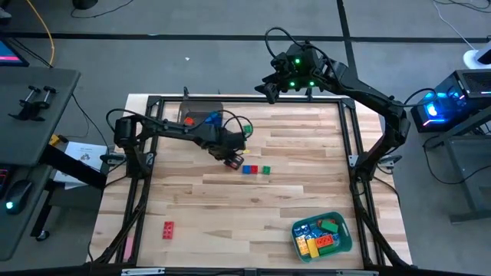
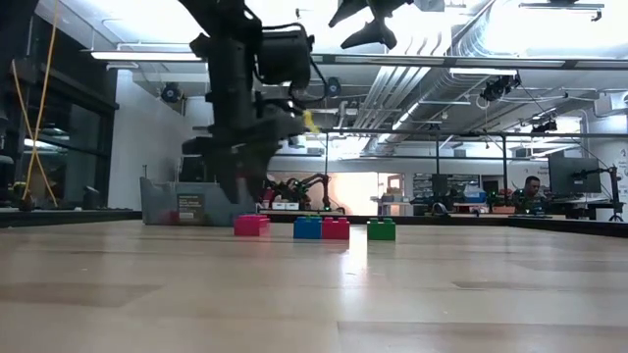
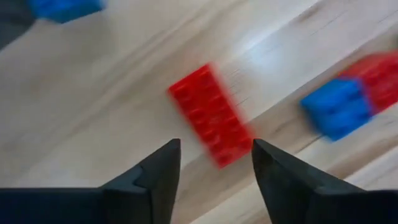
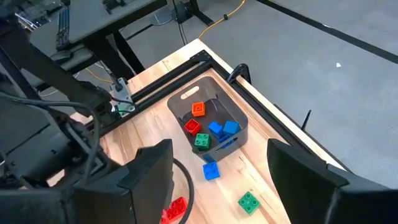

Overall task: Sort blocks by size
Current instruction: Put the red game piece into the blue bin

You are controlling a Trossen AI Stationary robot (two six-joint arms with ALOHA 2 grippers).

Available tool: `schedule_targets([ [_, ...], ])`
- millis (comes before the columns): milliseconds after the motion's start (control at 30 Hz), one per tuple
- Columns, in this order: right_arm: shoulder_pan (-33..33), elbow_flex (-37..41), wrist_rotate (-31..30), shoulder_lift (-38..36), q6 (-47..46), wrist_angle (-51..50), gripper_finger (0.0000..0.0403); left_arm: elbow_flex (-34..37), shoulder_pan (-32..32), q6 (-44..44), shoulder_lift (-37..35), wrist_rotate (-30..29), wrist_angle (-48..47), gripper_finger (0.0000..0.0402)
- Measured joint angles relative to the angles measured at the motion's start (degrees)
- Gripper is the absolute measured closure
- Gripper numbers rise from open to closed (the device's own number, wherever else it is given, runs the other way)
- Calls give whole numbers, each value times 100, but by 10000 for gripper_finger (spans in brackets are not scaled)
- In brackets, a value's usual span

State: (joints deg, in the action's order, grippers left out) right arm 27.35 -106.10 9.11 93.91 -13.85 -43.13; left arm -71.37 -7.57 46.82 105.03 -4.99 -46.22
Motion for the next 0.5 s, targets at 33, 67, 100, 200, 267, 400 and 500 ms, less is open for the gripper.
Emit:
schedule_targets([
  [33,2,0,-1,0,0,0,149,0,24,96,-6,0,163,209],
  [67,2,0,-3,0,0,0,149,0,44,154,-8,-2,353,202],
  [100,0,0,-3,0,0,0,149,-3,65,198,-9,-4,495,194],
  [200,2,0,-3,0,0,-28,149,-5,69,246,35,-5,571,174],
  [267,2,0,-3,0,2,-74,149,60,65,282,37,-47,549,164],
  [400,2,0,-1,0,87,-148,149,213,46,559,37,-215,479,150],
  [500,1,0,-3,0,89,-173,149,312,47,753,37,-221,656,149],
])
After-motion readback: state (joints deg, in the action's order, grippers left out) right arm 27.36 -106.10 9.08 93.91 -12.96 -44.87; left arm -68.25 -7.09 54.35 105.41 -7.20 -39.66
